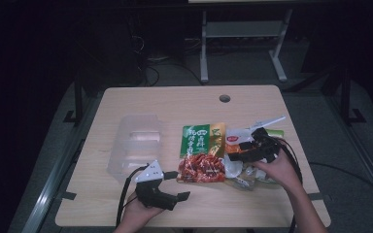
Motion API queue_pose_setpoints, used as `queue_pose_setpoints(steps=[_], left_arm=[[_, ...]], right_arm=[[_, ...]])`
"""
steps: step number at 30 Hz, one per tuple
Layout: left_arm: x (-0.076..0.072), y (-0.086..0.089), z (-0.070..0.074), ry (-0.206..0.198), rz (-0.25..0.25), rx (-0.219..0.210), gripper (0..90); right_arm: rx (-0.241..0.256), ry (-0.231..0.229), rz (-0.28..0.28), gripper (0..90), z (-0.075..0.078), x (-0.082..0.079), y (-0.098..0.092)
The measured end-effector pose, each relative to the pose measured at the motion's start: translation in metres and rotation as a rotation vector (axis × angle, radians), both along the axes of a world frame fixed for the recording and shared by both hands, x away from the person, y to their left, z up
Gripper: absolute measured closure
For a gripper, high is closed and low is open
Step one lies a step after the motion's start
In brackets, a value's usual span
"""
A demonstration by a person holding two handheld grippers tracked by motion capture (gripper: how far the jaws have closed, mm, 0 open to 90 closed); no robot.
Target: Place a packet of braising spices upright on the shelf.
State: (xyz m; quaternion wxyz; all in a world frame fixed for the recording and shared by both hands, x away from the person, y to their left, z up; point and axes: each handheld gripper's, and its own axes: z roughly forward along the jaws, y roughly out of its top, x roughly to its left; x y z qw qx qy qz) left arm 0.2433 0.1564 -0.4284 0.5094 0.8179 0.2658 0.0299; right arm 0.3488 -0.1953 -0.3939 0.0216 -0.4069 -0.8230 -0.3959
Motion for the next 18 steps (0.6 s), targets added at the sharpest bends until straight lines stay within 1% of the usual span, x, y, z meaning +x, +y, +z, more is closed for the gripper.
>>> queue_pose_setpoints(steps=[1, 2, 4, 5, 6, 7, 9, 10, 12, 13, 14, 15, 18], left_arm=[[0.0, 0.0, 0.0, 0.0, 0.0, 0.0, 17.5], [0.001, 0.0, 0.0, -0.012, -0.006, 0.004, 17.5], [0.001, -0.001, 0.0, -0.012, -0.006, 0.005, 17.5], [0.001, -0.001, 0.0, -0.012, -0.006, 0.005, 17.5], [0.001, -0.002, 0.0, -0.008, -0.007, 0.005, 17.5], [0.001, -0.002, 0.0, -0.008, -0.007, 0.005, 17.6], [0.002, -0.004, 0.0, -0.002, -0.009, 0.006, 17.6], [0.002, -0.005, 0.0, -0.002, -0.008, 0.003, 17.6], [0.002, -0.005, -0.001, 0.001, -0.006, 0.001, 17.6], [0.002, -0.006, -0.001, 0.0, -0.008, 0.003, 17.7], [0.002, -0.006, -0.001, 0.0, -0.009, 0.001, 17.7], [0.003, -0.006, -0.001, -0.001, -0.009, -0.001, 17.8], [0.004, -0.006, -0.001, 0.004, -0.009, 0.0, 17.8]], right_arm=[[-0.004, 0.01, -0.003, 25.3, 0.0, 0.004, 0.002], [-0.009, 0.019, -0.003, 25.6, 0.0, 0.009, 0.004], [-0.021, 0.03, -0.003, 27.1, 0.0, 0.017, 0.008], [-0.021, 0.03, -0.003, 27.1, 0.0, 0.017, 0.008], [-0.032, 0.041, -0.004, 27.7, 0.0, 0.026, 0.013], [-0.039, 0.048, -0.007, 27.7, 0.0, 0.03, 0.015], [-0.033, 0.052, -0.004, 28.7, 0.0, 0.037, 0.02], [-0.042, 0.063, -0.008, 28.6, -0.001, 0.042, 0.023], [-0.058, 0.071, -0.012, 29.6, -0.002, 0.049, 0.028], [-0.06, 0.076, -0.016, 31.2, -0.003, 0.052, 0.03], [-0.05, 0.079, -0.015, 32.1, -0.004, 0.055, 0.031], [-0.057, 0.095, -0.017, 32.1, -0.005, 0.059, 0.033], [-0.086, 0.111, -0.041, 34.0, -0.008, 0.068, 0.034]])
